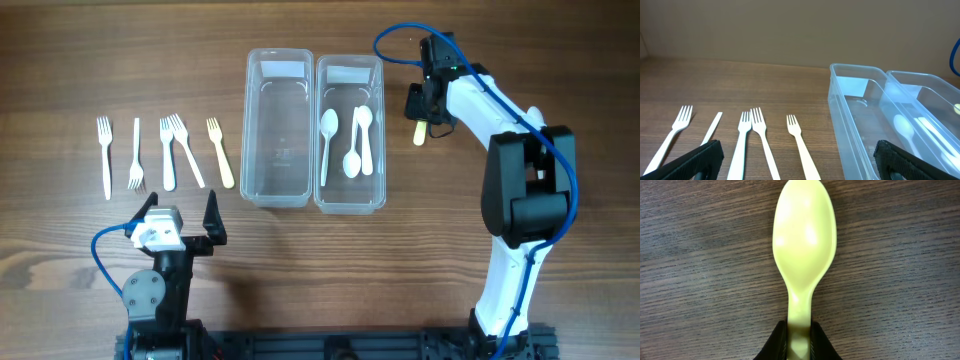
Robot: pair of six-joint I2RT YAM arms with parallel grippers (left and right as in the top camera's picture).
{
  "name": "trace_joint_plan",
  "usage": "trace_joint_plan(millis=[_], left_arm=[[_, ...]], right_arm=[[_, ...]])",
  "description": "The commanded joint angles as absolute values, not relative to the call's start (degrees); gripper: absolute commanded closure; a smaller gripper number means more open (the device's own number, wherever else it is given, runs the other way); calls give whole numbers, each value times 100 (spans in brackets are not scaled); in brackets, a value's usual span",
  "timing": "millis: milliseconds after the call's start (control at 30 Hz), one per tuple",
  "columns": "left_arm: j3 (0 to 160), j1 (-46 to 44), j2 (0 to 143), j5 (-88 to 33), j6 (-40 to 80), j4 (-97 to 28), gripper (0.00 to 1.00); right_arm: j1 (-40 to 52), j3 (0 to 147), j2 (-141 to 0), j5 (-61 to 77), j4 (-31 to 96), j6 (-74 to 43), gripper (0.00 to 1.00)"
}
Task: Pack container
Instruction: 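Carry the yellow spoon into the right container and release it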
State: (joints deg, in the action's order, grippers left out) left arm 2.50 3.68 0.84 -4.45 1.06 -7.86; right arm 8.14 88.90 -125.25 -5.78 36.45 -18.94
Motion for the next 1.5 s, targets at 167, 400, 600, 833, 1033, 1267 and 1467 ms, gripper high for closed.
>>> trace_joint_plan(millis=[167,400,600,833,1033,1267,1467], left_arm=[[213,327,49,-532,-1,-775,0],[213,327,49,-532,-1,-775,0],[213,327,49,-532,-1,-775,0],[213,327,49,-532,-1,-775,0],[213,327,49,-532,-1,-775,0],[213,327,49,-532,-1,-775,0],[213,327,49,-532,-1,-775,0]], right_arm=[[851,9067,-11301,-620,4174,-1820,96],[1439,9067,-10088,-148,4683,-1822,96],[2224,8884,-10250,-123,4678,-1968,96],[2687,8761,-11045,-121,4539,-2115,96],[2762,8917,-11083,-123,4477,-1944,64],[2475,9749,-9800,-1076,5207,-1525,11],[1295,9791,-8875,-2357,6499,-574,9]])
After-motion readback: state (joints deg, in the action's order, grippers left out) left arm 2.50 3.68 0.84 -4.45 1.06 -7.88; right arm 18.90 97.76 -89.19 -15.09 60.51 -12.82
